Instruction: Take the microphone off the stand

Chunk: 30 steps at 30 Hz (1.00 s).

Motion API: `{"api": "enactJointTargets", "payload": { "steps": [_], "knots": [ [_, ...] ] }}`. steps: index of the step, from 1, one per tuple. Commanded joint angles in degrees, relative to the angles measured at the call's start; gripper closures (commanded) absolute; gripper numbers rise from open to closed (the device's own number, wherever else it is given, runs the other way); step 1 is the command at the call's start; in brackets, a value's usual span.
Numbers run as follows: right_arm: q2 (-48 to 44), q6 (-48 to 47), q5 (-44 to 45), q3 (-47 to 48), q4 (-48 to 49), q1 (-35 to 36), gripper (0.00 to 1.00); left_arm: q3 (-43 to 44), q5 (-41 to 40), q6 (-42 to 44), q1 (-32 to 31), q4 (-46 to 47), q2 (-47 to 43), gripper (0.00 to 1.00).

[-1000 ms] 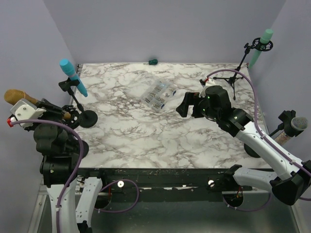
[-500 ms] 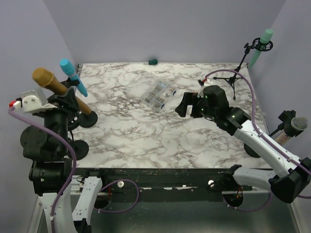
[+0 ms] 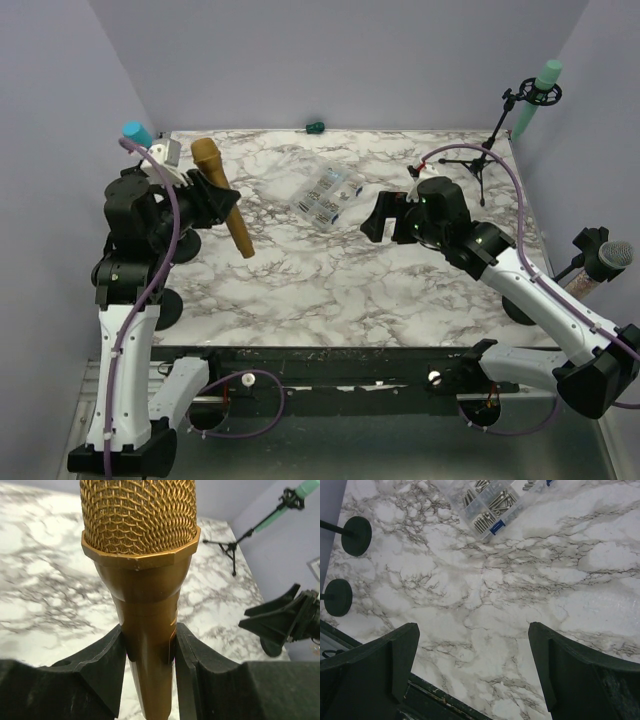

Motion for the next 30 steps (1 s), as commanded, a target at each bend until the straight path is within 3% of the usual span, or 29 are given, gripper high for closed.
{"api": "enactJointTargets", "payload": {
  "steps": [1,5,15,21,27,30],
  "knots": [
    [-0.70,0.37,0.25,-0.93,0.94,0.25,0.00,-2.55,2.22,-2.65,-6.80,-0.50,2.29,1.00],
    [-1.41,0.53,0.95,-1.27,1.06,0.25,0.00,-4.69,-3.38,-3.96,-15.23,0.25,5.99,1.00],
    [-9.11,0.27,8.66,-2.29,0.51,0.27,0.00,-10.93,-5.81,-16.94,-30.53,11.49,22.16,1.00],
    [-16.24,-0.65,14.16,-3.34,0.04,0.27,0.00,-6.00,-11.88,-23.97,-38.65,12.46,36.40,1.00],
    [-22.81,-2.26,17.46,-4.00,-0.90,0.26,0.00,3.06,-12.65,-28.65,-44.95,10.61,51.72,1.00],
    [-25.57,-2.77,18.68,-4.39,-1.41,0.25,0.00,4.65,-16.48,-31.46,-47.43,10.71,55.19,1.00]
  ]
}}
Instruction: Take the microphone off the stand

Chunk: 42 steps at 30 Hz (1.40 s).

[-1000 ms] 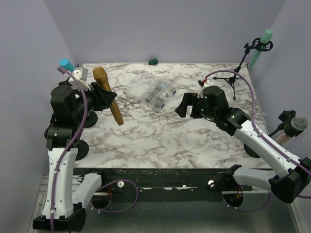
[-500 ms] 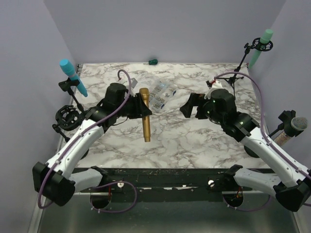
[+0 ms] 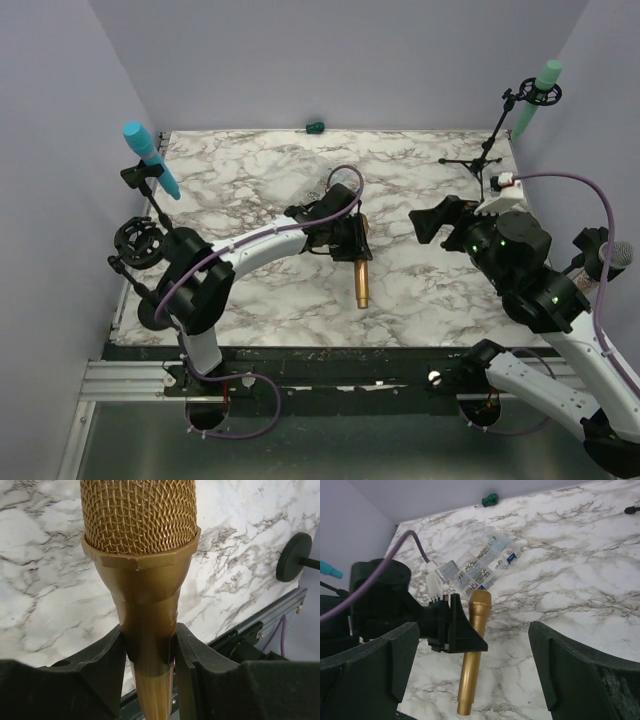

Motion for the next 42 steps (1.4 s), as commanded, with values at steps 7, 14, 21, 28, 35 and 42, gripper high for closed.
{"api": "enactJointTargets", "payload": {
  "steps": [7,14,21,28,35,42],
  "knots": [
    [-5.91,-2.62,5.50,-2.45,-2.05,0.25,0.00,4.71,-10.87,-9.10,-6.27,-1.60,7.93,1.00],
    [-6.22,-2.40,5.03,-4.64,-1.71,0.26,0.00,3.93,-17.76,-9.93,-8.88,-5.23,9.30,0.91],
    [-7.14,-2.37,4.92,-5.10,-2.14,0.29,0.00,3.31,-18.59,-9.58,-10.47,-5.33,10.96,0.88],
    [-7.52,-2.03,4.91,-5.05,-2.51,0.25,0.00,2.25,-17.00,-9.44,-11.85,-4.48,12.57,0.87],
    [-6.66,-1.63,4.55,-5.58,-1.98,0.29,0.00,2.79,-16.82,-8.97,-12.10,-4.26,13.55,0.72],
    [-6.61,-1.61,4.82,-6.09,-1.90,0.26,0.00,2.68,-15.93,-8.70,-12.11,-4.45,14.76,0.49]
  ]
}}
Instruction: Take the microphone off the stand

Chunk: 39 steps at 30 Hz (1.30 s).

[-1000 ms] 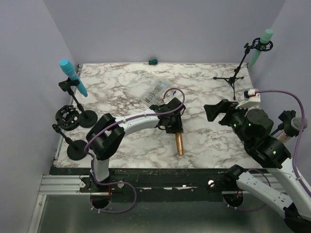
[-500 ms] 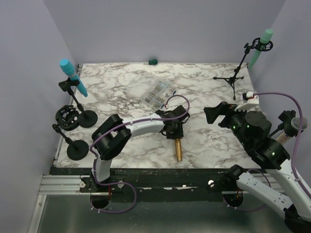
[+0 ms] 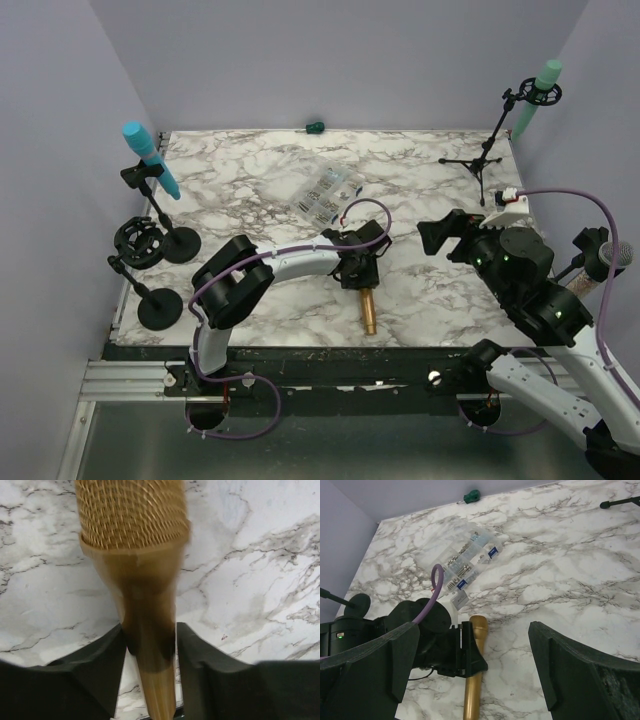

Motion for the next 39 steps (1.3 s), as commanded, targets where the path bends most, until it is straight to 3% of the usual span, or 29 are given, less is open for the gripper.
{"api": "enactJointTargets", "payload": {
  "steps": [1,4,14,24,31,39],
  "knots": [
    [-0.15,0.25,1.14,-1.09,-0.48,0.32,0.00,-0.06,0.74,0.15,-0.44,-0.13,2.42,0.44],
    [-0.16,0.32,1.23,-1.52,-0.18,0.27,0.00,0.36,0.49,0.40,-0.39,-0.66,2.78,0.37],
    [0.07,0.24,1.24,-1.67,-0.28,0.25,0.00,0.93,-0.63,1.63,-0.44,-1.43,1.88,0.30],
    [0.32,0.48,0.91,-1.35,-0.46,0.26,0.00,0.83,-3.53,3.45,-0.26,-3.58,-2.44,0.11],
    [1.06,0.92,0.33,-1.31,-0.36,0.29,0.00,-1.04,-6.64,4.62,-0.17,-5.06,-7.25,0.10],
    [2.83,1.30,-0.69,-1.13,0.37,0.25,0.00,-3.33,-9.27,8.42,0.08,-6.74,-20.15,0.10]
  ]
}}
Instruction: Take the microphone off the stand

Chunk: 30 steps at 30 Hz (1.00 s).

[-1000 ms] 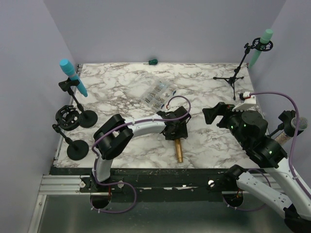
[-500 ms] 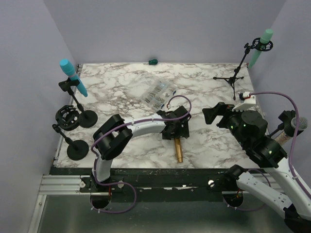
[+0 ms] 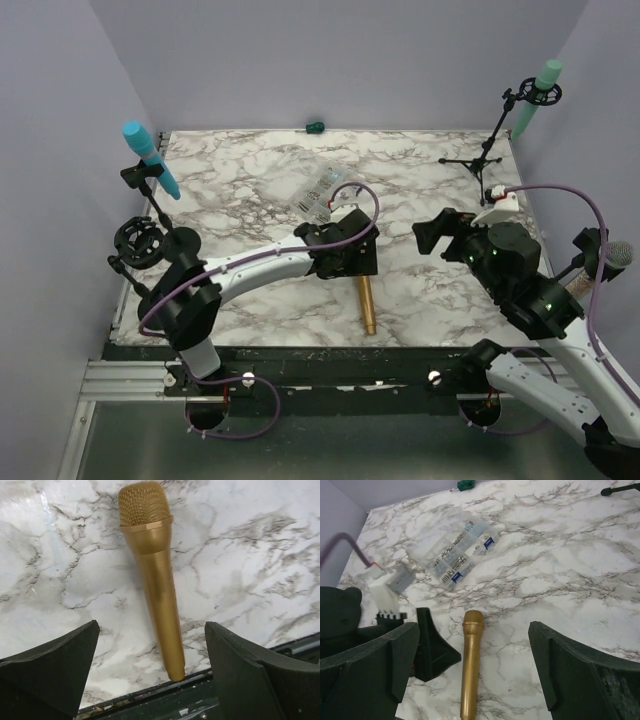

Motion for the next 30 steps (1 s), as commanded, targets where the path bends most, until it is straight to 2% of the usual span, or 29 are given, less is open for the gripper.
{"api": "enactJointTargets", "payload": {
  "steps": [1,8,18,25,30],
  "knots": [
    [1.13,0.98,-1.09,-0.30,0.49,0.28,0.00,-1.08,-3.80,3.63,0.24,-1.89,-9.51,0.10],
    [3.85,2.36,-5.20,-0.48,1.82,0.24,0.00,-3.82,-6.29,7.93,1.76,-3.18,-23.35,0.10],
    [6.94,5.27,-11.03,-0.96,4.56,0.25,0.00,-11.62,-9.61,12.01,6.47,-3.23,-47.51,0.10],
    [11.02,7.87,-19.80,-1.86,8.81,0.25,0.00,-11.11,-12.12,13.53,8.42,-8.43,-60.78,0.02],
    [14.62,11.39,-26.94,-2.29,13.84,0.26,0.00,-8.66,-16.41,14.77,8.52,-13.02,-67.06,0.01]
  ]
}}
